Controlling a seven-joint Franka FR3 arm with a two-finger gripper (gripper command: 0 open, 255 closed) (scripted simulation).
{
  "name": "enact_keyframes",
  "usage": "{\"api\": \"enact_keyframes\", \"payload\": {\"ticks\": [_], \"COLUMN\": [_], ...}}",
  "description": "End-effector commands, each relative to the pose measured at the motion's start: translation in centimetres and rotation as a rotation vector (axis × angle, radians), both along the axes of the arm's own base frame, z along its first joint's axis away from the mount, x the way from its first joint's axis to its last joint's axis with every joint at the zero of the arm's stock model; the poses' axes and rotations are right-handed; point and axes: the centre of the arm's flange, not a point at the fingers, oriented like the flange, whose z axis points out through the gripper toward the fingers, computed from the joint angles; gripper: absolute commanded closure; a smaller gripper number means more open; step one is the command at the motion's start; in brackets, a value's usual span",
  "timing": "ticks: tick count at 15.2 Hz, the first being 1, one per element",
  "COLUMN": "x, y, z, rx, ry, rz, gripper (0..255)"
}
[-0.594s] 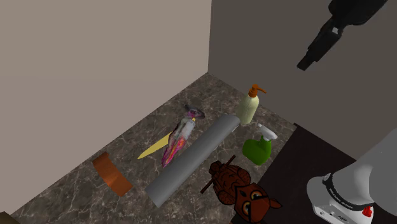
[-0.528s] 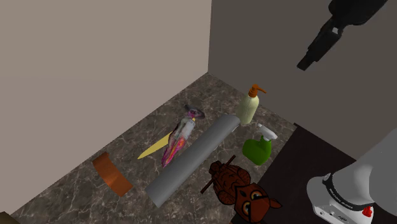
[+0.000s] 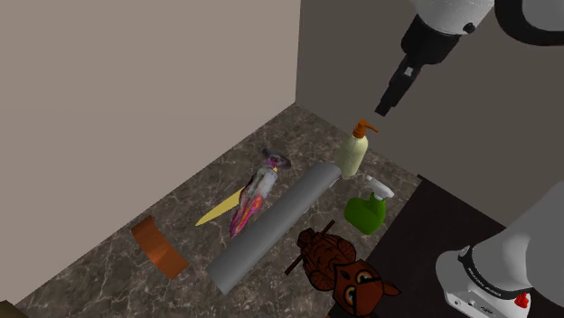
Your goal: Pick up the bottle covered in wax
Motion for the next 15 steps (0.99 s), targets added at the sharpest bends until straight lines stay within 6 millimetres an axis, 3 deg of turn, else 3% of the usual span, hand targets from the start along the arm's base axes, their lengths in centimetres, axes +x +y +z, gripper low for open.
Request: {"api": "enact_keyframes", "payload": {"ticks": [1,15], "x": [2.3,15.0], "y": [0.3,4.9], "z": [-1.9,-15.1], "rx": [-0.001,-0.010], "ry": [0.005,0.048], "rz": [0.021,0.163], "gripper": [0,0]}}
